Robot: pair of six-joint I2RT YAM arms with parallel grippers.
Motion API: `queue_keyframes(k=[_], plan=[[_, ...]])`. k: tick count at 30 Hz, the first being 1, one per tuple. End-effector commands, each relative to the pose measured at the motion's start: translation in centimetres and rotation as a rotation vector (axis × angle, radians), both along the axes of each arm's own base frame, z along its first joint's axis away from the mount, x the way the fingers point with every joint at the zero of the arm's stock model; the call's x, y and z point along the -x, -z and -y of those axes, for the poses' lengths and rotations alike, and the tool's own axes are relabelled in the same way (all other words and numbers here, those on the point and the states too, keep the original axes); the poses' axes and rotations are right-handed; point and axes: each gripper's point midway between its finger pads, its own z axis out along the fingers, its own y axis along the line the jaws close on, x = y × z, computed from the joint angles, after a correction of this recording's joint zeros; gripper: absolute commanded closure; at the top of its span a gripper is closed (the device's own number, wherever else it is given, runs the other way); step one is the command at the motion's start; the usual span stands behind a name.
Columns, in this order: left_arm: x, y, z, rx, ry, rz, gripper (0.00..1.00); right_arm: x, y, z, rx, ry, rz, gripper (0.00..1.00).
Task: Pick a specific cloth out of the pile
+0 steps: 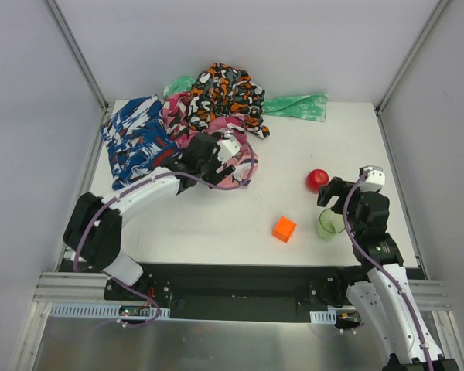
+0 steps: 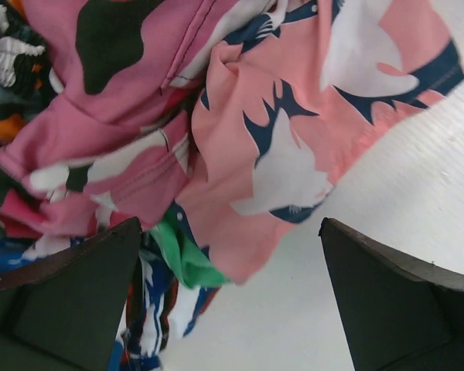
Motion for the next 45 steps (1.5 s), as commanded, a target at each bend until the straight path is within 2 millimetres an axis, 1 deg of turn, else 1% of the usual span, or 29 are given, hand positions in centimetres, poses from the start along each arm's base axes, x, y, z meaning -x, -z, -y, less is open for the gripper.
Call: queue_keyframes(k=[1, 3, 5, 8, 11, 12, 13, 15, 16, 17, 18, 20, 21, 22, 23, 24, 26, 29, 31, 33, 34, 36, 38, 39, 40, 43, 44, 45], plan=[[-4.2, 0.9, 0.9, -0.040, 0.041, 0.006, 0.01, -0.7, -1.0, -0.5, 0.003, -0.034, 0.051, 0.04], [-5.6, 2.1, 0.7, -0.046, 0.017, -0.029, 0.01, -0.7, -1.0, -0.7, 0.001, -0.041, 0.051, 0.04], [-6.6, 4.1, -0.2, -0.078, -0.018, -0.075, 0.01, -0.7, -1.0, -0.6, 0.002, -0.038, 0.051, 0.04], [-7.7, 6.5, -1.0, -0.144, -0.064, -0.133, 0.01, -0.8, -0.7, -0.6, 0.003, -0.038, 0.045, 0.04], [-8.1, 9.4, -1.8, -0.205, -0.111, -0.210, 0.01, -0.9, -0.7, -0.7, 0.002, -0.043, 0.043, 0.04], [-8.3, 10.1, -1.9, -0.214, -0.132, -0.232, 0.01, -1.0, -0.7, -0.8, 0.002, -0.044, 0.043, 0.04], [-8.9, 10.3, -2.0, -0.216, -0.161, -0.239, 0.01, -0.9, -0.7, -0.9, 0.000, -0.049, 0.046, 0.04], [-9.3, 11.8, -2.6, -0.246, -0.202, -0.286, 0.01, -1.0, -0.8, -0.9, -0.001, -0.049, 0.050, 0.04], [-9.7, 12.1, -3.0, -0.265, -0.228, -0.291, 0.02, -0.9, -0.9, -0.9, -0.002, -0.050, 0.053, 0.04], [-9.7, 12.7, -3.2, -0.287, -0.235, -0.311, 0.07, -0.9, -0.9, -0.8, -0.001, -0.046, 0.057, 0.04], [-9.9, 12.9, -3.5, -0.302, -0.249, -0.313, 0.14, -0.9, -0.9, -0.8, 0.000, -0.043, 0.060, 0.04], [-10.3, 13.3, -3.7, -0.318, -0.276, -0.320, 0.41, -0.8, -1.0, -0.7, -0.001, -0.040, 0.072, 0.04], [-10.5, 13.1, -3.7, -0.318, -0.279, -0.318, 0.58, -0.8, -1.2, -0.5, -0.001, -0.032, 0.080, 0.04], [-10.8, 12.9, -3.8, -0.319, -0.291, -0.310, 0.85, -0.7, -1.3, -0.5, -0.002, -0.032, 0.087, 0.04], [-11.2, 12.4, -4.2, -0.323, -0.320, -0.290, 1.00, -0.6, -1.3, -0.4, 0.021, -0.037, 0.094, 0.04], [-11.8, 11.5, -4.7, -0.328, -0.360, -0.259, 1.00, -0.6, -1.5, -0.3, 0.022, -0.036, 0.104, 0.04], [-13.5, 8.7, -5.8, -0.315, -0.461, -0.173, 1.00, -0.5, -1.8, -0.4, 0.019, -0.040, 0.122, 0.04], [-16.1, 1.7, -6.5, -0.256, -0.574, -0.002, 1.00, -0.5, -1.8, -1.2, 0.011, -0.088, 0.134, 0.04], [-17.7, -4.1, -6.8, -0.180, -0.636, 0.118, 1.00, -0.3, -2.0, -3.5, -0.007, -0.222, 0.136, 0.04], [-19.2, -8.8, -7.5, -0.108, -0.689, 0.212, 1.00, -0.2, -1.9, -5.1, -0.025, -0.312, 0.115, 0.04], [-20.0, -11.9, -8.1, -0.068, -0.722, 0.276, 1.00, -0.5, -2.2, -5.7, -0.031, -0.346, 0.122, 0.04], [-21.0, -15.4, -9.4, -0.041, -0.777, 0.357, 1.00, -0.8, -2.0, -6.7, -0.028, -0.391, 0.109, 0.04], [-21.8, -17.7, -11.2, -0.026, -0.822, 0.411, 1.00, -1.4, -1.6, -7.9, -0.012, -0.426, 0.097, 0.04], [-22.1, -18.5, -11.7, -0.015, -0.823, 0.425, 1.00, -1.6, -1.5, -8.7, 0.007, -0.449, 0.097, 0.04], [-22.3, -19.1, -12.5, -0.002, -0.836, 0.440, 1.00, -1.7, -1.6, -10.0, 0.022, -0.482, 0.100, 0.04], [-23.2, -20.1, -14.7, 0.067, -0.855, 0.455, 1.00, -3.5, -2.1, -13.1, 0.055, -0.516, 0.110, 0.04], [-23.4, -20.0, -15.2, 0.090, -0.855, 0.449, 1.00, -4.4, -1.9, -14.2, 0.049, -0.521, 0.105, 0.05], [-23.7, -20.0, -15.7, 0.119, -0.852, 0.443, 1.00, -5.5, -2.2, -15.3, 0.029, -0.514, 0.105, 0.04]])
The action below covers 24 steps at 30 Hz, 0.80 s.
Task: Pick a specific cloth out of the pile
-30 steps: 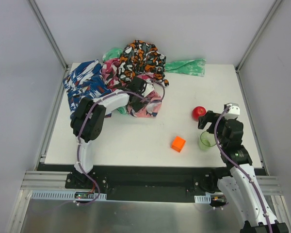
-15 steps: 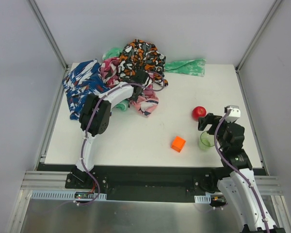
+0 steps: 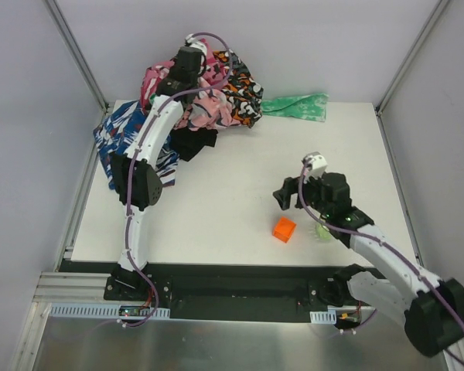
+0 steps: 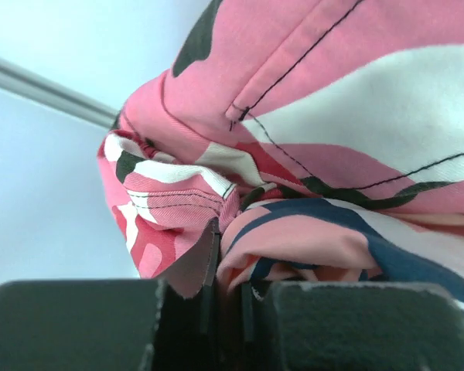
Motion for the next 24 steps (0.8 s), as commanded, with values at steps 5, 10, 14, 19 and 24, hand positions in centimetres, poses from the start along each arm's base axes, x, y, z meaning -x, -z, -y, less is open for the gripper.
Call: queue_keyframes(k=[5, 10, 14, 19, 24], plan=[[-2.5, -4.7, -6.3, 0.179, -0.090, 0.192, 1.00, -9.2, -5.4, -13.4, -0.182, -0.064, 0.088, 0.04], [-3.2, -3.0, -6.6, 0.252, -0.087, 0.174, 1.00, -14.3, -2.9, -21.4, -0.414, 0.005, -0.108, 0.04], [-3.2, -1.6, -6.4, 0.335, -0.068, 0.145, 1.00, -18.0, 0.4, -26.0, -0.553, 0.135, -0.191, 0.04], [-3.0, -0.9, -6.0, 0.372, -0.046, 0.121, 1.00, -21.4, 1.9, -29.2, -0.643, 0.324, -0.156, 0.04], [-2.9, -0.8, -5.7, 0.400, -0.029, 0.111, 1.00, -23.3, 2.8, -31.2, -0.653, 0.438, -0.073, 0.04]])
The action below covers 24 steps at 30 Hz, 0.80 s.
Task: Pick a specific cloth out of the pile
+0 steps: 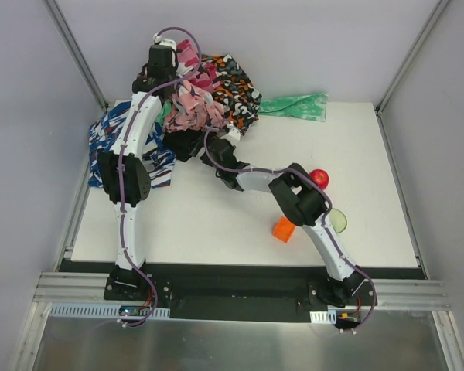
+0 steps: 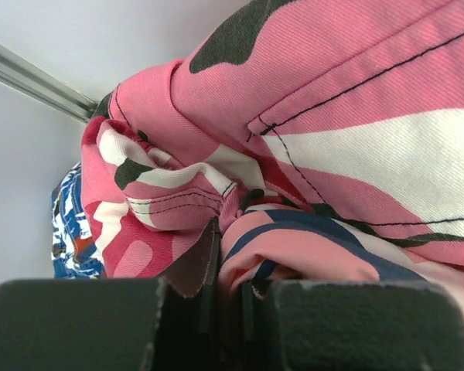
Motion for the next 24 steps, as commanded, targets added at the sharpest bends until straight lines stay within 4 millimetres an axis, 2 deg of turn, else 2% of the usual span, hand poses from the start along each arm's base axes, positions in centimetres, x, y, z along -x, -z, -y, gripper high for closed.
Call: queue_keyframes(k=[1, 4, 6, 7, 9, 11, 12, 14, 17, 18, 19, 20, 22, 23, 24], plan=[[-0.5, -3.5, 0.1, 0.093, 0.009, 0.114, 1.00, -3.2, -4.7, -1.9, -0.168, 0.206, 0.105, 0.04], [-0.4, -3.1, 0.1, 0.100, 0.013, 0.104, 1.00, -3.7, -2.7, -3.7, -0.229, 0.223, 0.038, 0.04], [-0.3, -3.3, 0.1, 0.106, 0.014, 0.106, 1.00, -3.9, -0.7, -4.7, -0.214, 0.228, -0.014, 0.04], [-0.3, -3.2, 0.0, 0.109, 0.013, 0.103, 1.00, -4.0, -0.8, -5.5, -0.226, 0.224, -0.019, 0.04], [-0.1, -3.2, 0.0, 0.117, 0.015, 0.102, 1.00, -4.2, 1.0, -6.5, -0.226, 0.221, -0.048, 0.04], [-0.1, -3.1, 0.0, 0.124, 0.018, 0.099, 1.00, -4.6, 1.4, -7.3, -0.234, 0.221, -0.058, 0.03], [0.0, -3.1, 0.0, 0.127, 0.020, 0.097, 1.00, -5.1, 0.6, -7.7, -0.266, 0.221, -0.049, 0.07], [0.1, -3.0, -0.1, 0.134, 0.016, 0.093, 1.00, -5.6, 1.1, -8.0, -0.292, 0.228, -0.050, 0.21], [0.3, -2.8, -0.1, 0.147, 0.014, 0.090, 1.00, -6.6, 0.6, -8.2, -0.308, 0.193, -0.028, 0.47], [0.3, -2.6, -0.1, 0.148, 0.017, 0.085, 1.00, -6.7, 0.2, -8.3, -0.320, 0.169, -0.019, 0.64], [0.4, -2.3, -0.1, 0.147, 0.016, 0.076, 1.00, -6.9, -0.1, -8.2, -0.324, 0.148, -0.023, 0.86], [0.4, -2.1, -0.1, 0.145, 0.015, 0.071, 1.00, -7.1, -0.4, -7.9, -0.326, 0.130, -0.029, 1.00], [0.6, -1.3, -0.2, 0.142, 0.011, 0.055, 1.00, -6.7, -3.2, -7.9, -0.334, 0.039, 0.034, 1.00], [0.7, -0.6, -0.3, 0.159, -0.016, 0.045, 1.00, -6.3, -5.4, -7.7, -0.329, -0.011, 0.076, 1.00], [0.7, 0.1, -0.9, 0.152, -0.053, 0.035, 1.00, -5.6, -9.0, -7.2, -0.322, -0.063, 0.141, 1.00]])
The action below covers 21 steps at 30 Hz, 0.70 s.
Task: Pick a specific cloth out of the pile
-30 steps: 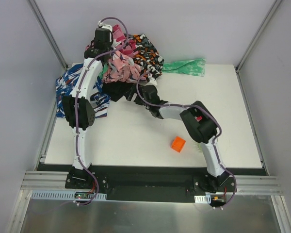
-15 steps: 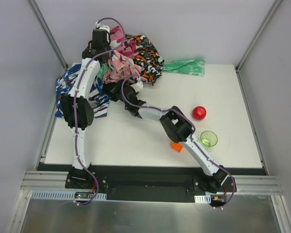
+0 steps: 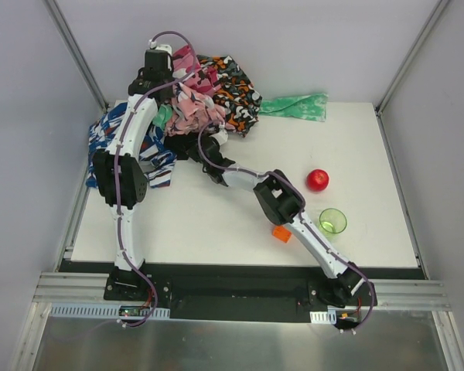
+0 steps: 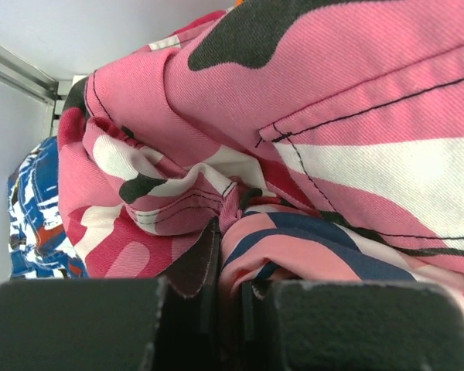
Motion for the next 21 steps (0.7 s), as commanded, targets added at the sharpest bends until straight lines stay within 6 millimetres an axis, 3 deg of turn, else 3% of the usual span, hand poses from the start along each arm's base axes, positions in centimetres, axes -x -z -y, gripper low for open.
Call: queue_keyframes(k=[1, 2, 5, 8, 12, 14, 17, 21], plan=[[-0.2, -0.4, -1.6, 0.039, -0.112, 0.046, 1.00, 1.3, -13.2, 1.0, -0.020, -0.183, 0.256, 1.00], [-0.1, 0.5, -2.0, 0.034, -0.144, 0.030, 1.00, 2.7, -14.4, 1.7, 0.010, -0.228, 0.287, 1.00], [0.1, 3.7, -2.3, 0.038, -0.189, -0.038, 1.00, 6.8, -22.2, 2.9, -0.012, -0.359, 0.463, 1.00], [0.7, 6.7, -2.9, 0.022, -0.236, -0.102, 1.00, 10.6, -28.4, 4.6, 0.007, -0.453, 0.585, 1.00], [1.6, 8.9, -3.4, 0.001, -0.282, -0.153, 1.00, 15.0, -37.0, 7.3, 0.039, -0.533, 0.771, 1.00], [1.9, 9.8, -3.8, -0.008, -0.306, -0.176, 1.00, 16.5, -40.6, 8.6, 0.087, -0.552, 0.850, 1.00], [2.3, 11.2, -4.2, -0.024, -0.330, -0.218, 1.00, 17.2, -44.8, 11.1, 0.189, -0.513, 0.908, 1.00], [2.6, 12.3, -4.4, -0.036, -0.351, -0.249, 1.00, 18.5, -52.2, 14.5, 0.240, -0.439, 1.028, 1.00]])
